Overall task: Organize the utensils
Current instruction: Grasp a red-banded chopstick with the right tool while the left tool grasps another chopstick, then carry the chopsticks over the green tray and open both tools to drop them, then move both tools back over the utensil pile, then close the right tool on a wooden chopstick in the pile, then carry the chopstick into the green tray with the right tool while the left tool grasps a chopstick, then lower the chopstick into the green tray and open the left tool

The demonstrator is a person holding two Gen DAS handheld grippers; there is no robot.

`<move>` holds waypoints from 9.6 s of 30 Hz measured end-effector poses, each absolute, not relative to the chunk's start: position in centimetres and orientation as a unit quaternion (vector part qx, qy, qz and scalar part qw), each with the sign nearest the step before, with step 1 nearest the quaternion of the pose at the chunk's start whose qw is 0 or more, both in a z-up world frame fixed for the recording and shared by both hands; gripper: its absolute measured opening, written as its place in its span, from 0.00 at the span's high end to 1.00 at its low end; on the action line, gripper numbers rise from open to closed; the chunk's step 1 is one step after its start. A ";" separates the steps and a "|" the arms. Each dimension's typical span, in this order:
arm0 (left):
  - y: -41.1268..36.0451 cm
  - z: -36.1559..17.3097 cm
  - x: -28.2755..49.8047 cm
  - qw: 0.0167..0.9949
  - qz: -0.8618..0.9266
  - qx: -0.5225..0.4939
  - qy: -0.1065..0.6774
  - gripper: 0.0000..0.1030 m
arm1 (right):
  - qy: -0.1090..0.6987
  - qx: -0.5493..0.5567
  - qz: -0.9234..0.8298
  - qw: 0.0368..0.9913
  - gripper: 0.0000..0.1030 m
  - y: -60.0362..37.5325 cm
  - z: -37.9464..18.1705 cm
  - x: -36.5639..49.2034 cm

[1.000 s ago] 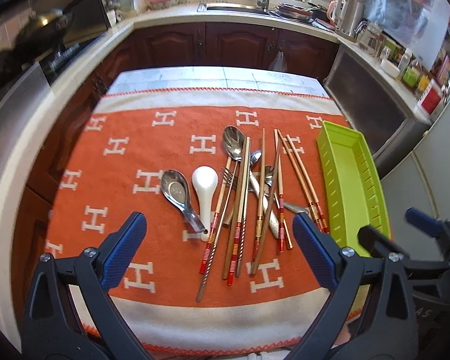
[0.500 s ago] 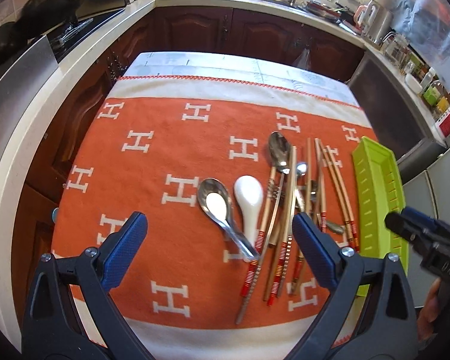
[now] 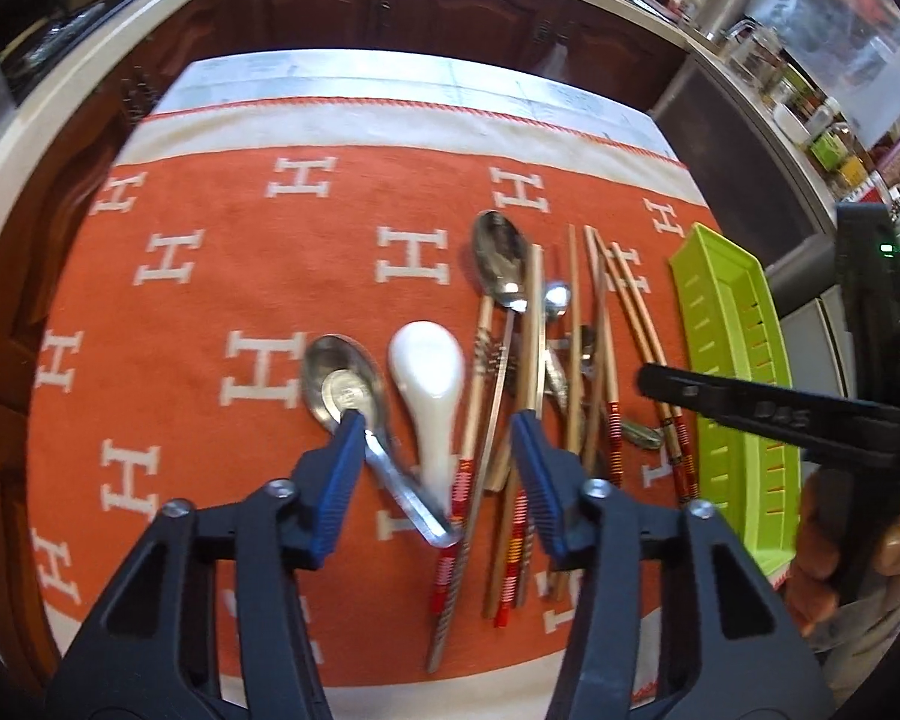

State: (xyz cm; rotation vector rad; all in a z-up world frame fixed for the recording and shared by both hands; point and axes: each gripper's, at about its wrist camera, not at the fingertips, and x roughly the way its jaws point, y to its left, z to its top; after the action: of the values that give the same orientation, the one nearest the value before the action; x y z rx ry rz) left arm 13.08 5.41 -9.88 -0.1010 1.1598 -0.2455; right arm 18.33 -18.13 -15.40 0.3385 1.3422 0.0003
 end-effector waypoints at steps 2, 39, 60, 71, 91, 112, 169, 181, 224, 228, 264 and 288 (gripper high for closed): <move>4.7 -10.2 13.5 0.825 -0.126 -0.047 0.549 0.67 | 0.625 0.154 -0.005 0.765 0.74 -17.9 -16.6 18.8; -2.9 -15.6 19.7 0.752 -0.201 -0.089 0.622 0.97 | 0.598 0.249 0.008 0.762 0.94 -21.9 -14.6 9.5; -8.7 -17.0 19.9 0.777 -0.182 0.011 0.602 0.97 | 0.595 0.250 0.008 0.764 0.94 -22.5 -14.2 8.8; -8.5 -16.6 19.4 0.785 -0.166 0.004 0.597 0.96 | 0.594 0.255 0.007 0.763 0.94 -23.5 -13.8 7.8; -13.4 -6.6 15.7 0.771 -0.261 -0.054 0.579 0.96 | 0.560 0.160 -0.103 0.806 0.94 -30.5 -10.0 6.3; -14.3 -8.5 12.3 0.804 -0.218 0.045 0.552 0.85 | 0.543 0.134 -0.114 0.821 0.65 -29.2 -7.9 2.6; 4.8 -5.9 14.1 0.882 -0.070 0.013 0.465 0.48 | 0.643 0.009 -0.049 0.764 0.88 -18.1 -14.4 21.7; 8.0 -7.5 14.4 0.874 -0.075 -0.014 0.479 0.48 | 0.665 -0.029 -0.091 0.741 0.88 -17.2 -16.8 24.8; -4.0 -8.6 16.4 0.816 -0.220 -0.036 0.533 0.72 | 0.542 0.175 -0.044 0.821 0.95 -22.9 -4.7 9.7; -6.8 -10.4 17.4 0.804 -0.218 -0.031 0.553 0.72 | 0.534 0.193 -0.040 0.822 0.95 -25.3 -3.6 7.3; -13.3 -16.3 19.7 0.773 -0.155 -0.005 0.616 0.96 | 0.557 0.216 -0.050 0.800 0.84 -33.7 -8.3 6.7; -18.8 -7.3 12.9 0.776 -0.260 -0.008 0.575 0.93 | 0.524 0.232 -0.082 0.816 0.72 -34.2 -5.8 -0.1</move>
State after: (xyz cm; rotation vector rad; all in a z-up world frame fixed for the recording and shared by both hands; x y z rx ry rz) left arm 12.88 -18.77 -7.33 -0.0183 1.2438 -0.5628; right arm -0.12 -34.20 -5.83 0.4944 1.1166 -0.1747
